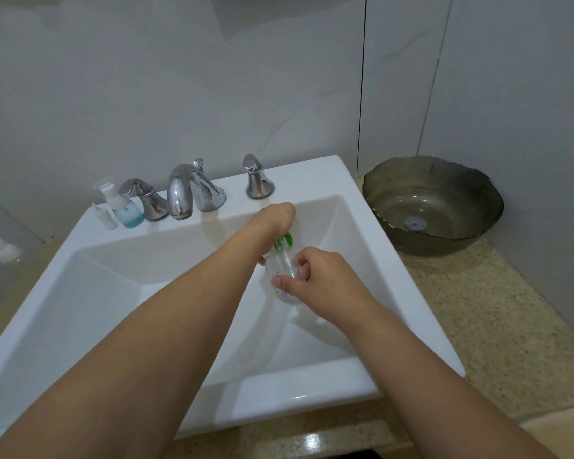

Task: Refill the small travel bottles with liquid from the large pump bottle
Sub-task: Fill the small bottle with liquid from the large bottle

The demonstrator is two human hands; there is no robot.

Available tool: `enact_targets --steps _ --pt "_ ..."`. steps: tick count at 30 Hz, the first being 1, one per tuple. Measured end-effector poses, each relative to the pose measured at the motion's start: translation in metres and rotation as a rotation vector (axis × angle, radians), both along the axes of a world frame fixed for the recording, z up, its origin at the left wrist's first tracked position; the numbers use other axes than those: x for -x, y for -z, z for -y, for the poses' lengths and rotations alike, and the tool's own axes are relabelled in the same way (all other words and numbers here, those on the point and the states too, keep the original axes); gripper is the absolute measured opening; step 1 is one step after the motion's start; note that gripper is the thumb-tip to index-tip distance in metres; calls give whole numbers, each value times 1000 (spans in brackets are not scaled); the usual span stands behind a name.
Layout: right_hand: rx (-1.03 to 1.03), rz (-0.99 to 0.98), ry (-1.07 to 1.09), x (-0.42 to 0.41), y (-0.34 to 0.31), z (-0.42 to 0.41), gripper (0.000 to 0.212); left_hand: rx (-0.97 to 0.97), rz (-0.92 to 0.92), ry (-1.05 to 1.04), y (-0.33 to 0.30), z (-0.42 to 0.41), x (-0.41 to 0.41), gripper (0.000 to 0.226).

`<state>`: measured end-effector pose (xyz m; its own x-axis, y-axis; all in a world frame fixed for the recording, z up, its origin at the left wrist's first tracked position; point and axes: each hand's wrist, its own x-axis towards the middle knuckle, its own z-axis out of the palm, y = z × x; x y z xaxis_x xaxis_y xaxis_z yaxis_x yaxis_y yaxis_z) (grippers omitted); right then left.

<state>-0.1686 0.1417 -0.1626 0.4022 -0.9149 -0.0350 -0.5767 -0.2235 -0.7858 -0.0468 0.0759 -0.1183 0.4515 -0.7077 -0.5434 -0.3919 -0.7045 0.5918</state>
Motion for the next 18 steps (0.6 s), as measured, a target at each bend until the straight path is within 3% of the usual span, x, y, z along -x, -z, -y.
enact_targets --steps 11,18 --pt "-11 12 -8 0 2 1 40 26 -25 -31 -1 -4 4 44" --pt "-1 61 0 2 -1 0 44 -76 -34 88 -5 4 -10 49"
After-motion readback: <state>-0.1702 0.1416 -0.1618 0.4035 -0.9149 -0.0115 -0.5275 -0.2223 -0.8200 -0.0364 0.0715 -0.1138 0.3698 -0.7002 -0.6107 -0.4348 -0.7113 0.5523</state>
